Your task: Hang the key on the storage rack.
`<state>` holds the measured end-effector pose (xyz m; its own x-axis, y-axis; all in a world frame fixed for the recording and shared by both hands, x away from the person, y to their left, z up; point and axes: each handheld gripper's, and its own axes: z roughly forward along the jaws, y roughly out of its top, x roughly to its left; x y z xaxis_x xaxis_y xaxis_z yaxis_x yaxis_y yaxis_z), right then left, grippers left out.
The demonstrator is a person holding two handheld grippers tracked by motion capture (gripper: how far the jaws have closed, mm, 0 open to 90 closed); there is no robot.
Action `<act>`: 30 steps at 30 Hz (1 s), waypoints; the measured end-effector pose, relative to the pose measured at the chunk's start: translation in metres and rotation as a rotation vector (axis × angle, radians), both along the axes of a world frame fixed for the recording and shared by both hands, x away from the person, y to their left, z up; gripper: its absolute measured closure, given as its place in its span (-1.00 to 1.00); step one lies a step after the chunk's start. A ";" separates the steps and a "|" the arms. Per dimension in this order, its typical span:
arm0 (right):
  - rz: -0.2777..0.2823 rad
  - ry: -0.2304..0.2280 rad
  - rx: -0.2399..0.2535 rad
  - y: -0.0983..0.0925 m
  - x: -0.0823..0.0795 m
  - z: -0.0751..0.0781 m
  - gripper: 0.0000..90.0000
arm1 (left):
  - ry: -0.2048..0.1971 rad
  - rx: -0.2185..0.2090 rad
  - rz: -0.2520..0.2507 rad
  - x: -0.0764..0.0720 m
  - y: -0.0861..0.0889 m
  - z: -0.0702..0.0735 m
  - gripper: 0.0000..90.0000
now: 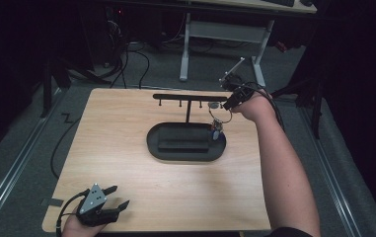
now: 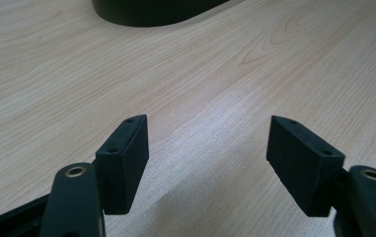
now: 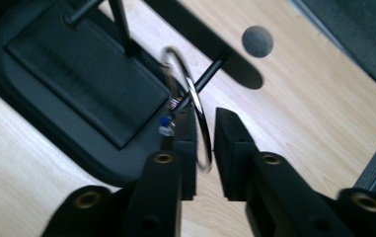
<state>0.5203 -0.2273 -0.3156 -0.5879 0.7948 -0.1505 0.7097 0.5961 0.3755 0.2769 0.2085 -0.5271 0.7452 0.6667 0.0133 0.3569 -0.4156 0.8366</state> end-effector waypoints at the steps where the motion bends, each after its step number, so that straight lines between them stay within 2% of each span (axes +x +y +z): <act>1: -0.011 -0.012 0.000 -0.001 -0.001 0.001 0.69 | 0.001 0.000 0.002 0.000 0.000 0.000 -0.27; 7: -0.050 -0.076 0.037 -0.009 -0.019 0.005 0.30 | -0.004 0.008 0.003 0.000 -0.001 0.001 -0.28; 10: -0.069 -0.089 0.091 -0.011 -0.029 0.002 0.14 | -0.009 0.019 0.000 -0.002 -0.002 0.001 -0.29; 14: -0.079 -0.110 0.133 -0.013 -0.039 -0.003 -0.14 | -0.011 0.016 0.004 -0.003 0.000 0.002 -0.29; 18: -0.108 -0.157 0.187 -0.019 -0.052 -0.008 -0.39 | -0.014 0.010 0.006 -0.003 0.001 0.003 -0.31; 20: -0.111 -0.174 0.180 -0.022 -0.059 -0.013 -0.49 | -0.011 0.007 0.008 -0.003 0.002 0.003 -0.32; 23: -0.124 -0.171 0.201 -0.026 -0.070 -0.024 -0.59 | -0.009 0.005 0.006 -0.002 0.001 0.004 -0.32; 26: -0.121 -0.183 0.206 -0.027 -0.083 -0.037 -0.64 | -0.007 0.007 0.002 -0.002 0.000 0.003 -0.32; 29: -0.104 -0.189 0.232 -0.028 -0.096 -0.052 -0.66 | -0.005 0.011 -0.003 -0.002 -0.001 0.003 -0.32; 30: -0.108 -0.193 0.225 -0.027 -0.099 -0.057 -0.66 | -0.003 0.011 -0.005 -0.002 -0.002 0.003 -0.32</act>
